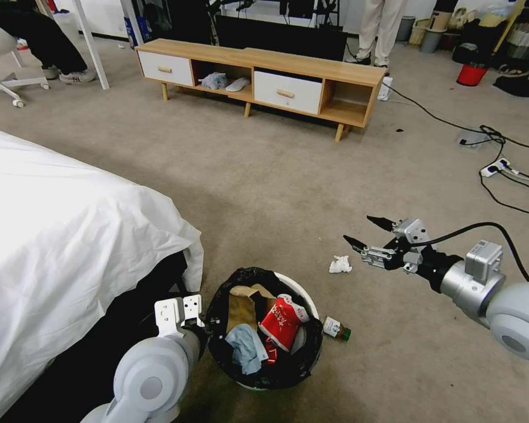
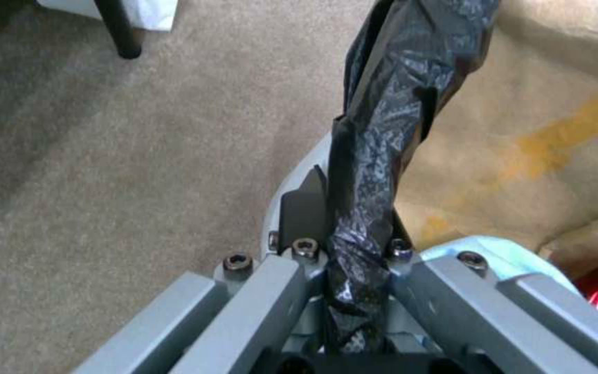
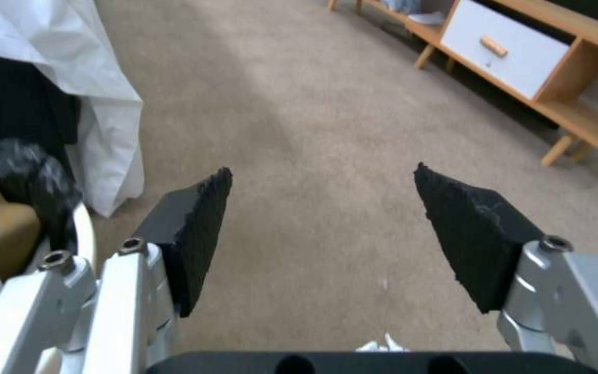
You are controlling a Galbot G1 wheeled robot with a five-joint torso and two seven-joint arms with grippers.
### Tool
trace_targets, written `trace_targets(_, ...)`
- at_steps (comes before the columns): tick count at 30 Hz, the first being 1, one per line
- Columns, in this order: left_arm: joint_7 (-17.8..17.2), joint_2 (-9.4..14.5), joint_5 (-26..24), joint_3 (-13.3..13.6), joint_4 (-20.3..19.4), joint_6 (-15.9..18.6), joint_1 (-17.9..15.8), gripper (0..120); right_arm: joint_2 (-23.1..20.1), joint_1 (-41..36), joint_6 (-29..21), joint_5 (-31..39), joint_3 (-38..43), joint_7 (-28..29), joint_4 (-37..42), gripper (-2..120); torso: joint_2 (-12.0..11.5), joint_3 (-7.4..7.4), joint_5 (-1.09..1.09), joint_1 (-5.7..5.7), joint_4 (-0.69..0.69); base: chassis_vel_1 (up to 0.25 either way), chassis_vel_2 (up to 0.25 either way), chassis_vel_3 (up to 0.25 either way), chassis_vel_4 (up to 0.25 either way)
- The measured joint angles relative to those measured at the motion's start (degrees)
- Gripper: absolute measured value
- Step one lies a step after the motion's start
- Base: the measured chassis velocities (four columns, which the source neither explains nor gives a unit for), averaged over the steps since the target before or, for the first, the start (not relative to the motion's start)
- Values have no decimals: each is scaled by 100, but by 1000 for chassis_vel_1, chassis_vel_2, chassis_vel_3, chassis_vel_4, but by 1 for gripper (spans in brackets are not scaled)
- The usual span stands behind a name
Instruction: Pick up the trash bin, then pick up the garbage from the floor and place it into the trash bin.
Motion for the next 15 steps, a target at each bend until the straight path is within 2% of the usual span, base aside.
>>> trace_targets(3,-339,168,-419,0,-127,0,-151,1,32,-45,-181,104,-31,66,-28,72,0,0,0,0,0,0,0,0,0)
trace_targets(5,-390,217,-492,-7,-149,0,-173,1,36,-45,-239,147,-52,89,-37,72,0,0,0,0,0,0,0,0,0)
trace_targets(7,-551,390,-714,-51,-225,0,-221,1,36,-25,-421,243,-127,124,-61,72,0,0,0,0,0,0,0,0,0)
trace_targets(9,-573,420,-756,-67,-242,0,-222,1,33,-20,-441,249,-143,124,-69,72,0,0,0,0,0,0,0,0,0)
trace_targets(10,-652,544,-896,-122,-310,0,-235,1,21,-3,-526,266,-197,123,-100,72,0,0,0,0,1,0,0,0,0)
trace_targets(15,-709,719,-1070,-216,-404,0,-264,1,35,51,-626,288,-337,122,-185,72,0,0,0,0,1,0,0,0,0)
